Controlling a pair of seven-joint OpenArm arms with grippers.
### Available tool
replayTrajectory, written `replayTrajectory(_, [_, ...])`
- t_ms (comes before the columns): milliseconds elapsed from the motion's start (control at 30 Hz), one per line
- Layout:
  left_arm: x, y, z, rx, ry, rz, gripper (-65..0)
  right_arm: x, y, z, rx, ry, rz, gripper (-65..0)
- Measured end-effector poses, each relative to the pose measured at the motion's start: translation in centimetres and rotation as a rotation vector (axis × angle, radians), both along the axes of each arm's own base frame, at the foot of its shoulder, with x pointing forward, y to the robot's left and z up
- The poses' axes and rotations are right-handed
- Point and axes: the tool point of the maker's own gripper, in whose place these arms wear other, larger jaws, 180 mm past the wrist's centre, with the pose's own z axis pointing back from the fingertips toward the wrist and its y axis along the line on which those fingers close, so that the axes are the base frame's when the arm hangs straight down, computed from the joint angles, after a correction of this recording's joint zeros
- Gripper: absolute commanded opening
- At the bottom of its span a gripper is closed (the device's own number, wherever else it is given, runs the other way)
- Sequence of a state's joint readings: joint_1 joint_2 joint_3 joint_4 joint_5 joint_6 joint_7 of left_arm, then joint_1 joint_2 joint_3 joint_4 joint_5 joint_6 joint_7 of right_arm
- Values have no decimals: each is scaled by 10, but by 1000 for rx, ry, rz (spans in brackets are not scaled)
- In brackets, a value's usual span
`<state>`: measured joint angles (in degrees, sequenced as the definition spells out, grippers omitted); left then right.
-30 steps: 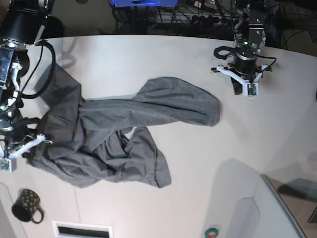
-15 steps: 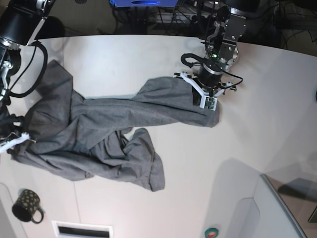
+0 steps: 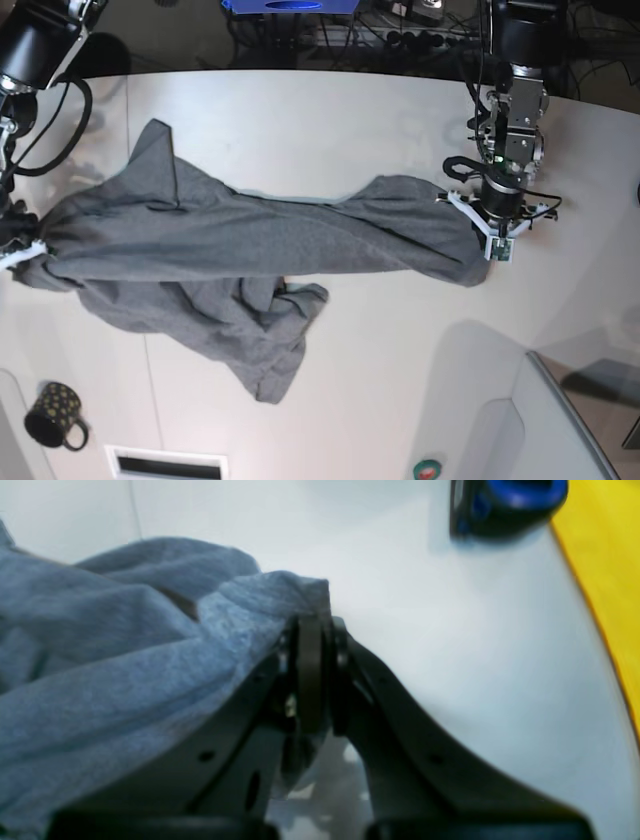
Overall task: Layout the t-shirt on the table in an organized manner, then fold the t-shirt properly
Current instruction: 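Lower the left gripper and grasp the shirt end opposite the right gripper, then pull the shirt taut between both grippers, stretching it out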
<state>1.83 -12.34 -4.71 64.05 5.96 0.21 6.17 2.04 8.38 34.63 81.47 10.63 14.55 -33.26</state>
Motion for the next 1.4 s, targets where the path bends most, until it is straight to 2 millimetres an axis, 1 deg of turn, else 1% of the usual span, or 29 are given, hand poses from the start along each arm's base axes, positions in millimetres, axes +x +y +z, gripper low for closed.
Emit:
replayTrajectory(67, [1,0,3,28,-8,-12,-650,0,-5,-12,23,23,-21,-647])
replayTrajectory(133, [3,-7,11,35,-39,-37,-650,2,-3,-26,57,55,-24,-647])
replayTrajectory(200, [6,-17,25,26,-97,-65,-650,5,-1,-35,85,63,-30,-644])
replayTrajectory(267, [7,-19,37,7,-132,-51,-650,7,0,-43,99,57,-39,-642])
replayTrajectory(367, [9,-28,55,-3,-185,-71,-650,2,2,-56,115,79,-45,-635])
replayTrajectory(433, [8,-29,62,-9,-203,-69,-650,1,2,-57,117,82,-44,-569])
replayTrajectory(533, [10,-16,68,-47,-222,-11,-650,5,0,-52,109,66,-44,-390])
replayTrajectory(567, [10,-11,66,-56,-210,9,-650,6,0,-50,105,59,-43,-320])
replayTrajectory(633, [11,-7,60,-96,-159,56,-650,3,-2,-41,76,41,-37,-206])
replayTrajectory(667, [14,-7,59,-114,-137,70,-574,2,-3,-35,64,27,-33,-177])
replayTrajectory(700, [19,-7,60,-121,-124,79,-504,-1,-4,-31,46,21,-28,-167])
replayTrajectory(733, [27,-8,65,-138,-129,81,-448,-3,-5,-28,34,17,-27,-170])
replayTrajectory(767, [34,-8,68,-143,-121,87,-425,-4,-4,-25,28,13,-25,-171])
replayTrajectory(833, [47,-5,76,-148,-110,106,-423,-4,-2,-14,10,-18,-18,-171])
replayTrajectory(900, [56,-2,77,-156,-65,130,-423,-4,-1,-7,-4,-36,-11,-171])
replayTrajectory(1000, [64,3,74,-164,13,164,-415,-6,-3,-6,-12,-34,-10,-171])
replayTrajectory(1067, [70,-5,68,-180,65,123,-413,-7,-3,-7,-13,-29,-10,-171])
replayTrajectory(1100, [74,-12,66,-191,85,84,-413,-8,-4,-7,-15,-28,-10,-171])
replayTrajectory(1133, [76,-14,61,-200,102,74,-413,-9,-3,-8,-12,-26,-10,-171])
replayTrajectory(1200, [76,-12,49,-207,148,86,-413,-11,-3,-9,-12,-21,-10,-171])
replayTrajectory(1333, [66,-6,17,-224,250,124,-413,-11,-3,-10,-11,-20,-10,-171])
replayTrajectory(1400, [63,-5,8,-231,275,131,-413,-11,-2,-10,-10,-20,-10,-171])
